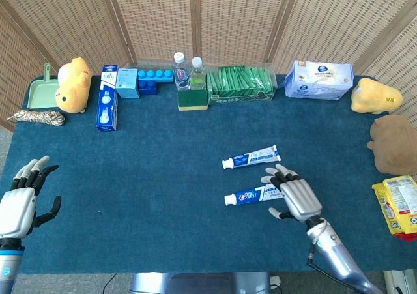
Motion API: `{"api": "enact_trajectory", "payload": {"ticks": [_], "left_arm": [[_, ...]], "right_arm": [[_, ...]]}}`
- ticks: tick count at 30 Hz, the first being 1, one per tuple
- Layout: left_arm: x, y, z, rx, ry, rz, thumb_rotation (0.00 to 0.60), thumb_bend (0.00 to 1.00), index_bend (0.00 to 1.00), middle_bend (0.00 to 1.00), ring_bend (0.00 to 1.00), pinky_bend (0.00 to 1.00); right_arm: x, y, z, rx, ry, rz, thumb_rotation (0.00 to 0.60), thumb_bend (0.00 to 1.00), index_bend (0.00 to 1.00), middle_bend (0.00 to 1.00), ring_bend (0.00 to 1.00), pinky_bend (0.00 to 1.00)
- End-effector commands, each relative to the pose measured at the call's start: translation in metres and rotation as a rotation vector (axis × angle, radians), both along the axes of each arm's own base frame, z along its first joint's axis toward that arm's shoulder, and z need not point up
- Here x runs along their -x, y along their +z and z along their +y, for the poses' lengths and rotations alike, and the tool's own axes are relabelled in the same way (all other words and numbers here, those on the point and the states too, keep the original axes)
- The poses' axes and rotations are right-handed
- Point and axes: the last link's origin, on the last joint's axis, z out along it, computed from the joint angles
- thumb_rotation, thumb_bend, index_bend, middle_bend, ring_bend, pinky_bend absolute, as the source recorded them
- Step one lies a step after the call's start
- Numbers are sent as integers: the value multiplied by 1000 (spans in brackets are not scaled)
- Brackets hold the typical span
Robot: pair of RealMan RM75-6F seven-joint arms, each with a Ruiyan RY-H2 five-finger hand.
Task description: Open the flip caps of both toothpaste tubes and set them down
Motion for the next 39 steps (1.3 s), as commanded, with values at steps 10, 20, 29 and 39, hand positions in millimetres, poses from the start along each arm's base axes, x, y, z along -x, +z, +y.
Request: {"api": "enact_trajectory", "payload": {"ticks": [10, 20, 29, 39], "left_arm": [[7, -4, 4, 17, 18, 1, 600, 418, 145, 64, 24, 58], [10, -5, 4, 24, 21, -5, 600, 418, 142, 60, 25, 59], [12, -5, 2, 23, 24, -8, 600, 417, 141, 55, 25, 59], [15, -2, -1, 13, 29, -12, 600, 418, 140, 51, 24, 59]], "right_arm": [[-11, -34, -24, -85, 10, 96, 600, 237, 306, 176, 55, 181], [-12, -46, -34, -84, -8, 129, 600, 236, 312, 176, 52, 183], [-9, -53, -36, -83, -14, 165, 600, 240, 330, 176, 50, 183], [-3, -54, -37, -80, -27, 180, 600, 254, 345, 176, 50, 184]]}}
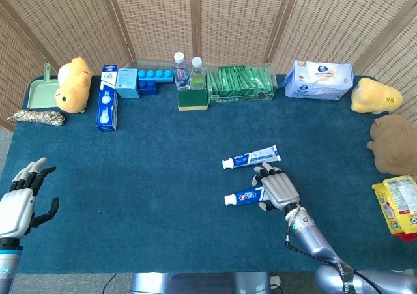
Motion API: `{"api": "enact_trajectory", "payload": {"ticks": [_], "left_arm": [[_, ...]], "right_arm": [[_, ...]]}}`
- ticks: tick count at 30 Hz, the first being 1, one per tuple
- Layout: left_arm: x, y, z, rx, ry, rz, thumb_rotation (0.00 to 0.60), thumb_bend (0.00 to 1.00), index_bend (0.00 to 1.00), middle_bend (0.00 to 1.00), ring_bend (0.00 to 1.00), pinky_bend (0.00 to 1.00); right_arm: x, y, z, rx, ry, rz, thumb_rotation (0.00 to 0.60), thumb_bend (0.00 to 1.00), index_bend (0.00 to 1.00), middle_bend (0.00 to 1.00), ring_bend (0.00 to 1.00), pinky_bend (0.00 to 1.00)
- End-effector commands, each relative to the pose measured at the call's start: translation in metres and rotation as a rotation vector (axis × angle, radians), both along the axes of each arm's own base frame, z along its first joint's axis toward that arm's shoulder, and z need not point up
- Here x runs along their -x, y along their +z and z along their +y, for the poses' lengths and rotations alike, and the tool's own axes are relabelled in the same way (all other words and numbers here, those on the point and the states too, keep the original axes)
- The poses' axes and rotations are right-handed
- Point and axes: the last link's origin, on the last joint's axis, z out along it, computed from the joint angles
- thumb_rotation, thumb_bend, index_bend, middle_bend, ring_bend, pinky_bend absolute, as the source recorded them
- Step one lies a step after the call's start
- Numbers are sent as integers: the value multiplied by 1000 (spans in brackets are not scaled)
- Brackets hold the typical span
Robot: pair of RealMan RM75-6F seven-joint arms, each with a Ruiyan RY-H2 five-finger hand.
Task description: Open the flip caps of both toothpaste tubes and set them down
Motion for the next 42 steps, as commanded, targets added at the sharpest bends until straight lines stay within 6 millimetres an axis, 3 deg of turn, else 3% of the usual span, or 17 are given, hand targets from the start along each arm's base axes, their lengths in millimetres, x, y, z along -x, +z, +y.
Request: {"api": "enact_trajectory", "payload": {"ticks": [1, 13, 19, 24, 27, 42], "left_arm": [[0, 0, 0, -2, 0, -1, 600, 418, 140, 50, 24, 60], [-1, 1, -2, -8, -4, -2, 600, 416, 137, 34, 5, 59], [-1, 2, -4, -16, 0, -8, 600, 415, 135, 30, 0, 59], [-3, 4, -5, -23, -4, -9, 600, 414, 130, 22, 0, 59], [-4, 6, -6, -34, -9, -11, 600, 415, 127, 20, 0, 59], [-15, 1, -4, -7, -43, -23, 600, 414, 115, 17, 0, 60]], "right_arm": [[2, 0, 0, 0, -1, 5, 600, 255, 345, 176, 51, 184], [6, -2, -10, -19, 2, 37, 600, 284, 356, 179, 49, 185], [6, -4, -11, -30, 3, 16, 600, 321, 562, 220, 71, 194], [3, 0, -10, -6, 11, -51, 600, 384, 795, 417, 249, 332], [2, 8, -10, 35, 16, -108, 600, 407, 865, 494, 332, 403], [18, 27, 1, 51, -54, -293, 600, 474, 921, 672, 542, 653]]}}
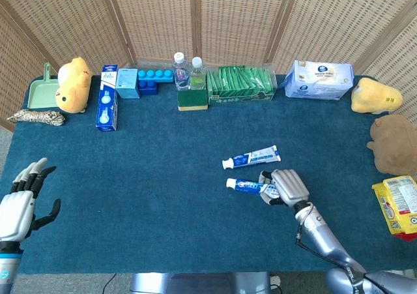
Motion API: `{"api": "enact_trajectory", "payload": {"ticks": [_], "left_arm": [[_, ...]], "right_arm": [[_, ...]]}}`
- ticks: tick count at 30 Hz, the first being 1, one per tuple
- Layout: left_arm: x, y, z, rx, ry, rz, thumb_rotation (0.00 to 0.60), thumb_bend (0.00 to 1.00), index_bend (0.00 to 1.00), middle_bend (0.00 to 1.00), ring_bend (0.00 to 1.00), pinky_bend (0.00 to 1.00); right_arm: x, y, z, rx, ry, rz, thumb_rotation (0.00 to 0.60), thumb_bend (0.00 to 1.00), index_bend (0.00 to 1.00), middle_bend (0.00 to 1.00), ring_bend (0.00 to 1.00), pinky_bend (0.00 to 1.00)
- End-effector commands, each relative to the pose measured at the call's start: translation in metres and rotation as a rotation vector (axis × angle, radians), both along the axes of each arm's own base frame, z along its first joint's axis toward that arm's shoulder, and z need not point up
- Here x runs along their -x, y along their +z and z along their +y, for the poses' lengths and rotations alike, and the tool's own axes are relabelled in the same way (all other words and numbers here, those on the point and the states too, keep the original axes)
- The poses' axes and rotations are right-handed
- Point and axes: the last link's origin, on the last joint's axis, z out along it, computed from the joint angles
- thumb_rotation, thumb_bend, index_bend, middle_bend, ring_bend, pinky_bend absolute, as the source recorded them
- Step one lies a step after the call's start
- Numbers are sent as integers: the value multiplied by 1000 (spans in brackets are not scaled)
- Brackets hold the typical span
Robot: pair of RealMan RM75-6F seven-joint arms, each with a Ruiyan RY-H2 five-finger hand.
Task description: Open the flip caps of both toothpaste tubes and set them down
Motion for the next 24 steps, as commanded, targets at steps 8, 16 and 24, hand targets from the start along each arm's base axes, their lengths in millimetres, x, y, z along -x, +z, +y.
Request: {"api": "enact_trajectory", "payload": {"ticks": [8, 16, 24], "left_arm": [[-15, -8, 14, 49, -56, -27, 600, 414, 122, 24, 0, 110], [-38, -21, 38, 120, -126, -58, 600, 414, 144, 65, 41, 203], [-72, -42, 63, 234, -228, -75, 600, 414, 146, 61, 44, 219]], "right_arm": [[7, 22, 8, -56, -107, -252, 600, 493, 926, 747, 645, 773], [8, 39, 11, -150, -174, -445, 600, 499, 926, 768, 673, 786], [1, 42, 18, -224, -197, -542, 600, 504, 925, 773, 680, 792]]}}
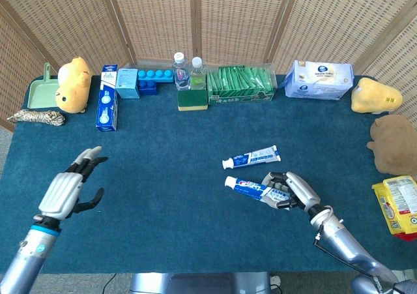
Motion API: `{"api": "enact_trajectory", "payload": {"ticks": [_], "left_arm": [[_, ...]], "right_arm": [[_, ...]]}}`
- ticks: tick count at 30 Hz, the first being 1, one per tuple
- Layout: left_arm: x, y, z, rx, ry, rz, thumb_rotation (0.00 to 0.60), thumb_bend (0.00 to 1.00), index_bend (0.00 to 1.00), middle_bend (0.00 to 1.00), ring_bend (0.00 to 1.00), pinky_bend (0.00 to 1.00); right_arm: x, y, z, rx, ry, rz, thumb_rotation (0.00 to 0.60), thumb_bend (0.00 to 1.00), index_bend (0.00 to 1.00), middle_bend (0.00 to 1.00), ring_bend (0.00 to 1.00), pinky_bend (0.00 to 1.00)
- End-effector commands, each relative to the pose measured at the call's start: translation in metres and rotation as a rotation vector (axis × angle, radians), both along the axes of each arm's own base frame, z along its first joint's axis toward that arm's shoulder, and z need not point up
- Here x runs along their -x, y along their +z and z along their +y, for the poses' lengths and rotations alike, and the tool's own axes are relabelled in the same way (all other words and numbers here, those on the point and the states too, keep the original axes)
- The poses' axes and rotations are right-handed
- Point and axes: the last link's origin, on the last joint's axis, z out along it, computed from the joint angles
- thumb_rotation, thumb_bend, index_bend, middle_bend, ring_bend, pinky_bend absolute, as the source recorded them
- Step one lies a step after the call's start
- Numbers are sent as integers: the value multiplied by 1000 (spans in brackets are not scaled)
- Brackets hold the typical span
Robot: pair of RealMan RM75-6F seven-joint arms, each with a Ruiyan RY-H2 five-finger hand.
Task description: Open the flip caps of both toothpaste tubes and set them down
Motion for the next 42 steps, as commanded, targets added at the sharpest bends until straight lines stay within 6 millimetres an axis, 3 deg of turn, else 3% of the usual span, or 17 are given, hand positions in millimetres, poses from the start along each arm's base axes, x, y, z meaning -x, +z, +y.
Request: {"api": "enact_trajectory", "payload": {"ticks": [1, 9, 16, 26, 42], "left_arm": [[-18, -10, 11, 42, -47, -11, 600, 414, 146, 59, 43, 219], [-62, -43, 30, 141, -174, -15, 600, 371, 150, 41, 31, 215], [-88, -67, 30, 179, -271, 27, 600, 334, 149, 33, 17, 185], [-111, -100, 26, 202, -336, 68, 600, 307, 169, 32, 12, 186], [-143, -130, 27, 185, -390, 33, 600, 340, 292, 75, 33, 216]], "right_arm": [[-4, 1, 5, -38, 8, -26, 600, 504, 925, 773, 680, 792], [-21, -6, 8, -93, 5, -107, 600, 509, 925, 773, 681, 793], [-31, -10, 6, -116, 13, -128, 600, 510, 923, 774, 681, 795], [-50, -14, 2, -148, 29, -177, 600, 513, 923, 773, 681, 795], [-72, -14, 8, -201, 62, -226, 600, 515, 923, 773, 682, 795]]}}
